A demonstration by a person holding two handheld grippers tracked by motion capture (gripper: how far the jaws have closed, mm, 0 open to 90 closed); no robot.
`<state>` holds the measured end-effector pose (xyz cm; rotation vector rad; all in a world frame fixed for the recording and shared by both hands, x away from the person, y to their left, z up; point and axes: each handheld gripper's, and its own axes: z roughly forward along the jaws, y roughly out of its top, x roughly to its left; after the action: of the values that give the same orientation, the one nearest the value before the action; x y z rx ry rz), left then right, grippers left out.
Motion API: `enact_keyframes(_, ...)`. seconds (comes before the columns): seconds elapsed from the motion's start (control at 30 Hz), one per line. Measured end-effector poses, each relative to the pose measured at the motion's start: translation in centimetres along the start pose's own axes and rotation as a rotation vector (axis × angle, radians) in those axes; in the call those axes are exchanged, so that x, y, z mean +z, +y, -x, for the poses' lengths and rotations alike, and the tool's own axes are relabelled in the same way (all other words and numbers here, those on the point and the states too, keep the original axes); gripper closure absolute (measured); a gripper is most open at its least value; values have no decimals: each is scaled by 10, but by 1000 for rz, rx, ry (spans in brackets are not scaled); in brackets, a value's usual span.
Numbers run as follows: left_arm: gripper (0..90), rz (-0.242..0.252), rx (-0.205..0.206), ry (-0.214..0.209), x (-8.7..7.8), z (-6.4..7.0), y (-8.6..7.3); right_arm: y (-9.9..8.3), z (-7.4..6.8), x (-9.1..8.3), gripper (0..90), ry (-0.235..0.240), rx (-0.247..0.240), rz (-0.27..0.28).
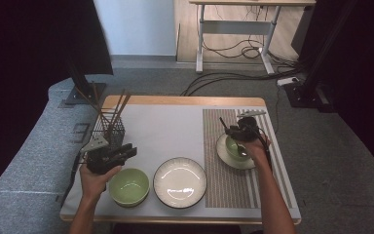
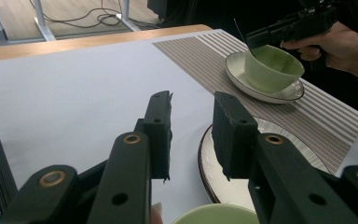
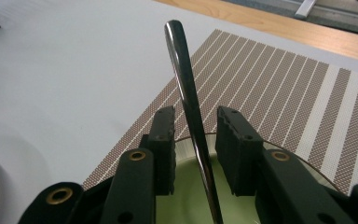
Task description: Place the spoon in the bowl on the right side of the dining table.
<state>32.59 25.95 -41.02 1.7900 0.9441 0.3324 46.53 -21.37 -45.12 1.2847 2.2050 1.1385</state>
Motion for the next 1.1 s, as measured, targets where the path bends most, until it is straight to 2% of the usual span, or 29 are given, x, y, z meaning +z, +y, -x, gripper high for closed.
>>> enact_keyframes(0.63, 678, 6, -2, 0, -2, -1, 0, -1, -16, 5, 673, 76, -56, -44)
enact_keyframes(1.1, 679, 2, 1, -3, -1, -1, 0, -2, -19, 3, 672, 88, -58, -42)
